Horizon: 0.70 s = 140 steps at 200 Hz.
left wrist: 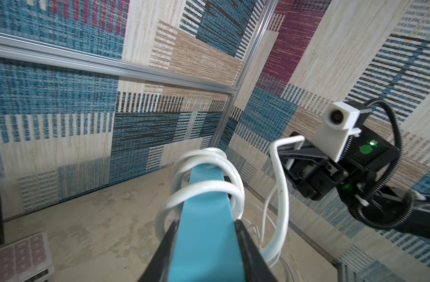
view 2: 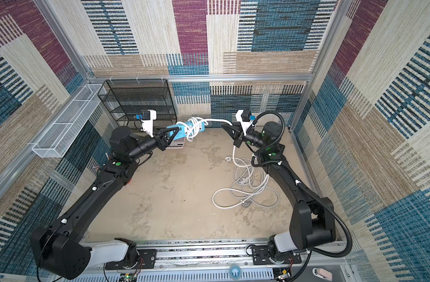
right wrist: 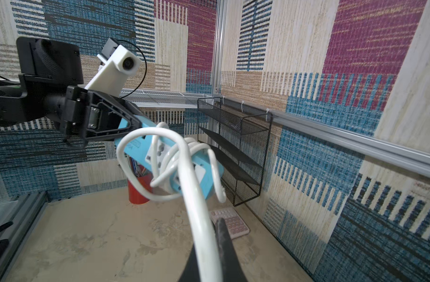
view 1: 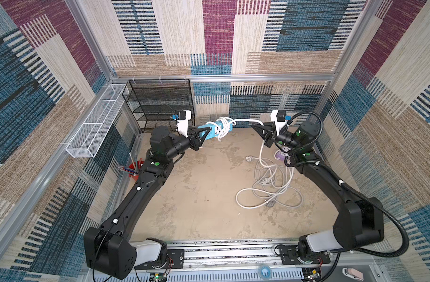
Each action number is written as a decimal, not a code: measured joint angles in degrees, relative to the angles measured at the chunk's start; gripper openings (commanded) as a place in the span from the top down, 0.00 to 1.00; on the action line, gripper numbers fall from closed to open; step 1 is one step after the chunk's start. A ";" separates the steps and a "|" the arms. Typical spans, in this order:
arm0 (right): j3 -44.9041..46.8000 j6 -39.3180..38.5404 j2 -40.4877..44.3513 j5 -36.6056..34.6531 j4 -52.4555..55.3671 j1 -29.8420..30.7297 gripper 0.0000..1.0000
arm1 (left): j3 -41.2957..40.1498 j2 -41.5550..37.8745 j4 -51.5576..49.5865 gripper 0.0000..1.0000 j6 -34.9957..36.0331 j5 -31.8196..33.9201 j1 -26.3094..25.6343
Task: Unwrap the cord wrapped around the power strip
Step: Unwrap the power cord from the power strip.
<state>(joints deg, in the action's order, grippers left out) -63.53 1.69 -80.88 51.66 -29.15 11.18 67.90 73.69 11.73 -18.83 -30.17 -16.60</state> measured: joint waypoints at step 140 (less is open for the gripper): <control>8.74 -0.76 -10.80 1.27 7.13 13.77 1.00 | 0.24 -0.24 3.91 1.00 -3.80 -4.37 1.36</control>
<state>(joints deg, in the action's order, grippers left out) -54.78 0.93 -91.68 52.93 -22.02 24.95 68.14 73.45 15.64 -22.63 -34.54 -15.25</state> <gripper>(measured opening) 0.086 0.343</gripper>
